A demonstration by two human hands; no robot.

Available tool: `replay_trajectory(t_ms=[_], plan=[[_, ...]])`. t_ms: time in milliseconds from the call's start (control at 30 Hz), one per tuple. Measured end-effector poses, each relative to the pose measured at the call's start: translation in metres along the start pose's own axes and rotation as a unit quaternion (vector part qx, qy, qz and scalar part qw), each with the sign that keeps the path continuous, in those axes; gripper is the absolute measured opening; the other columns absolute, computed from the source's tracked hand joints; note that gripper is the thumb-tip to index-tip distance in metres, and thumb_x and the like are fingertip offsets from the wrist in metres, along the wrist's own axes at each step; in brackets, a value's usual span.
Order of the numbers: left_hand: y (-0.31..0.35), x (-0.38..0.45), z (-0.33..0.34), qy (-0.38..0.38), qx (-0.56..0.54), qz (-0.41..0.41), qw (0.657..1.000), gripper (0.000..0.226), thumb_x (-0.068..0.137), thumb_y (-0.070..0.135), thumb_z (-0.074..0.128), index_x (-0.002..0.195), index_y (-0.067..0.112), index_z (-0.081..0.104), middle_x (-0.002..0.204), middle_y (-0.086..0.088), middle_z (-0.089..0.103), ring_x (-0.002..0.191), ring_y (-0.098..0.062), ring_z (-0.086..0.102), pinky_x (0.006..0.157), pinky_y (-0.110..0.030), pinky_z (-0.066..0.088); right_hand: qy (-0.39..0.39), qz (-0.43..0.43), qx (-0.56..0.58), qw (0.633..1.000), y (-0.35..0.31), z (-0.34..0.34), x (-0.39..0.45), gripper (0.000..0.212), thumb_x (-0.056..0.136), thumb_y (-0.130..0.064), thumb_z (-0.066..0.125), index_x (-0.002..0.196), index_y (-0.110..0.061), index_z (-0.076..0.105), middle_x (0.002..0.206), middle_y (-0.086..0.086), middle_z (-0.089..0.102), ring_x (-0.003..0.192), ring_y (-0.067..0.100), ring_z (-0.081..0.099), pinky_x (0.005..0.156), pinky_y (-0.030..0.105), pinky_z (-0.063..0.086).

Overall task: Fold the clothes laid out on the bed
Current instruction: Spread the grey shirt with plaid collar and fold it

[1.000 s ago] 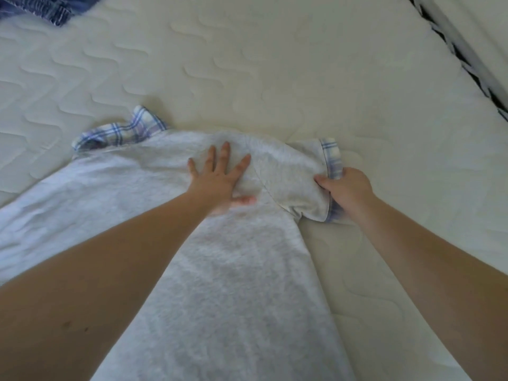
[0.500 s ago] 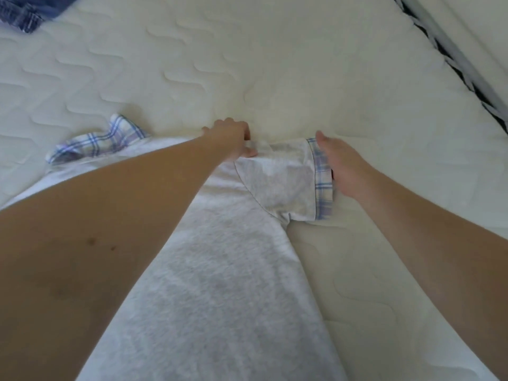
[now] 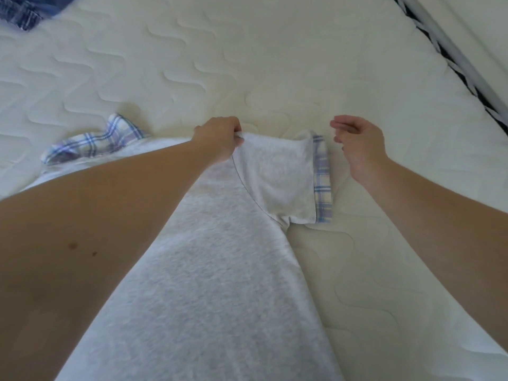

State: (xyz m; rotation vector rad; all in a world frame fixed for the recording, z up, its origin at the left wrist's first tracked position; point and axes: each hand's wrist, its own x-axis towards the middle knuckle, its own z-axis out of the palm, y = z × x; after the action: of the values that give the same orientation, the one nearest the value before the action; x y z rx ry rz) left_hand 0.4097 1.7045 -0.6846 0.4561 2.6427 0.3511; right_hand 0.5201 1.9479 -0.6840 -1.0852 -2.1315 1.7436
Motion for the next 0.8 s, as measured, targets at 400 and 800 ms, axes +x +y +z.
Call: replay_trajectory(t_ms=[400,800], plan=[[0.014,0.005,0.005,-0.105,0.041,0.031,0.993,0.028,0.084,0.038,0.073,0.087,0.015,0.058,0.085,0.0,0.056,0.103,-0.032,0.058,0.093,-0.045,0.046,-0.214,0.128,-0.286,0.925,0.045,-0.023,-0.1,0.027,0.08,-0.05,0.074,0.084,-0.026,0.063,0.083,-0.013,0.063,0.083,0.012,0.064,0.062,0.024,0.045],[0.048,0.02,0.023,-0.089,0.059,0.082,0.991,0.061,0.089,0.072,0.036,0.118,0.024,0.059,0.104,0.007,0.062,0.096,-0.019,0.053,0.089,-0.041,0.032,-0.153,0.157,-0.06,0.974,0.093,-0.032,-0.107,0.032,0.073,-0.045,0.081,0.098,-0.028,0.07,0.077,0.002,0.076,0.067,0.022,0.069,0.037,0.02,0.037]])
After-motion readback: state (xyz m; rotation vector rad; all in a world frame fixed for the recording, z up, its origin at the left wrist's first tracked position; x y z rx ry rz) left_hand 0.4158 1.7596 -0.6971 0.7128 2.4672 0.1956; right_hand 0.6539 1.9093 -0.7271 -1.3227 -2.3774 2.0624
